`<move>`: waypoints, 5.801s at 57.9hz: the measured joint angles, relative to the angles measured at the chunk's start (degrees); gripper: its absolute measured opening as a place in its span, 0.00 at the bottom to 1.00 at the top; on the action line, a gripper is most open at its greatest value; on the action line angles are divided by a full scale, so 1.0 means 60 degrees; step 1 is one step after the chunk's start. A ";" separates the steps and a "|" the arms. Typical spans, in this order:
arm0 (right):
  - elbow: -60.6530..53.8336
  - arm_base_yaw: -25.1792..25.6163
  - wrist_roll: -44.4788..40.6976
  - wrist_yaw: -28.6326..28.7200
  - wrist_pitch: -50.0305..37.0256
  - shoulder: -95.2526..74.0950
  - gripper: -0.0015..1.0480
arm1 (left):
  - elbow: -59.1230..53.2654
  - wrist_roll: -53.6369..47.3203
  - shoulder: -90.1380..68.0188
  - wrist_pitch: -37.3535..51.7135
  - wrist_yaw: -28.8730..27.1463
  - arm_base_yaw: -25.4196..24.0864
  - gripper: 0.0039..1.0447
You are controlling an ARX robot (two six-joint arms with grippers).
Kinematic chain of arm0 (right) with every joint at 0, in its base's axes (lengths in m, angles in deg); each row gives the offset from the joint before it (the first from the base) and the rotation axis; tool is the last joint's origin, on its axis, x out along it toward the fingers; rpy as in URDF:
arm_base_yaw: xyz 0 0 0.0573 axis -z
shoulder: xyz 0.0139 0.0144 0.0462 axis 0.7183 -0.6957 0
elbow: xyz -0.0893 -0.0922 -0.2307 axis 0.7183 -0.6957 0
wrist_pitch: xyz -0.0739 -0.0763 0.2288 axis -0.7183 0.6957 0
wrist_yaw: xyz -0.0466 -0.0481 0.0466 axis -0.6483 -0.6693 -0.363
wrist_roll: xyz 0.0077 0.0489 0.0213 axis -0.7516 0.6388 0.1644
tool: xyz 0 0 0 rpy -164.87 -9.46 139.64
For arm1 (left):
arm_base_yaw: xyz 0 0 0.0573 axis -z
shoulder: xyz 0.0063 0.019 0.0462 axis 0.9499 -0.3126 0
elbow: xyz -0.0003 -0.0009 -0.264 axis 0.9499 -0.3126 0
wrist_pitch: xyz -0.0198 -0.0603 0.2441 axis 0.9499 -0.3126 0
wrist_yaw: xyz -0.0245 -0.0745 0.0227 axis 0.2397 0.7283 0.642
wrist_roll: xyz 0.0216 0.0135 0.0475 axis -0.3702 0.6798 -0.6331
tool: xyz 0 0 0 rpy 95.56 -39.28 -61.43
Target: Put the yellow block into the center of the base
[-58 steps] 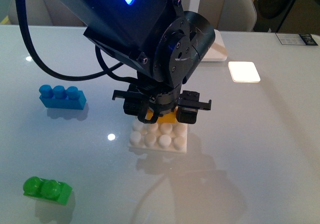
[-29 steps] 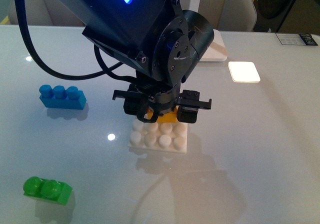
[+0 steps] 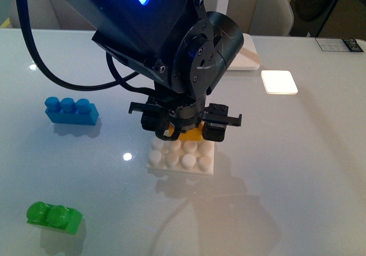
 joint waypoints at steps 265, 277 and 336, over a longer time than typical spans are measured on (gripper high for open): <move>0.0000 0.0000 0.0000 0.0000 0.0000 0.0000 0.92 | -0.3595 -0.0616 0.4237 0.3381 0.0302 -0.3661 0.93; 0.0000 0.0000 0.0000 0.0000 0.0000 0.0000 0.92 | -0.5249 -0.0703 0.5315 0.4692 0.0681 -0.4699 0.93; 0.0000 0.0000 0.0000 0.0000 0.0000 0.0000 0.92 | -1.3857 -0.3745 1.6702 0.8069 0.1450 -0.5894 0.02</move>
